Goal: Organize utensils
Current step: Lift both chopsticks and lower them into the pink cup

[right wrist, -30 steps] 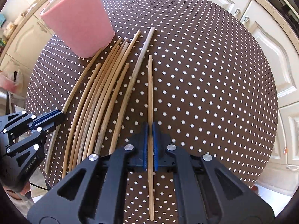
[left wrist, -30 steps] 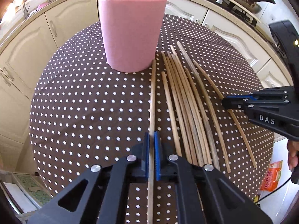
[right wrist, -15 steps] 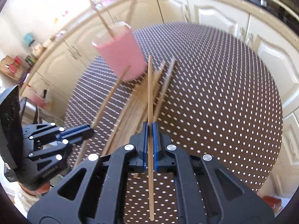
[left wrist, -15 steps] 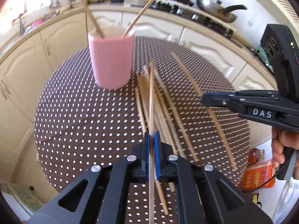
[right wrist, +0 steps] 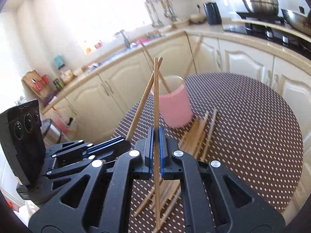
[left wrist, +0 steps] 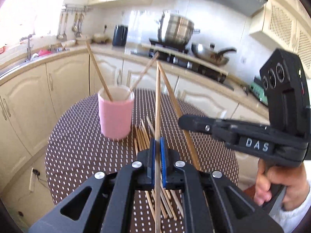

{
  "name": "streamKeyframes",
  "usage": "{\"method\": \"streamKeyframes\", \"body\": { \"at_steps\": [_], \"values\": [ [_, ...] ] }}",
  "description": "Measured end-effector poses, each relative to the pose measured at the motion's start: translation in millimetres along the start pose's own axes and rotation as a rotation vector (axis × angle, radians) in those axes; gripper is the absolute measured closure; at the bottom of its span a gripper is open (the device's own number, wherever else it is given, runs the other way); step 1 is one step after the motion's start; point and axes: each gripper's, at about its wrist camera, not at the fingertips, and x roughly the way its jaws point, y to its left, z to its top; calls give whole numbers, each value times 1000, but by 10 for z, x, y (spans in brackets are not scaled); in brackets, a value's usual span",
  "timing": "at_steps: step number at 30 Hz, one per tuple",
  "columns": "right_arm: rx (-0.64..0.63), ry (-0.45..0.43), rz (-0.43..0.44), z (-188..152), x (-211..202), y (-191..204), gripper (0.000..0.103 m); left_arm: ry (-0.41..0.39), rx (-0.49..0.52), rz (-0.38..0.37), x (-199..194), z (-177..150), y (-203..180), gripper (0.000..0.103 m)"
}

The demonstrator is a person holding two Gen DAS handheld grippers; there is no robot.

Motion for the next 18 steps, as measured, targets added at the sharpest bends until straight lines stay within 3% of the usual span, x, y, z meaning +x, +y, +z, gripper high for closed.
{"method": "streamKeyframes", "body": {
  "at_steps": [8,18],
  "values": [
    [-49,-150,55,166,3,236,97,-185,-26,30,-134,233,101,98],
    [-62,-296,85,466,107,214,97,-345,-40,93,-5,625,262,98]
  ]
}}
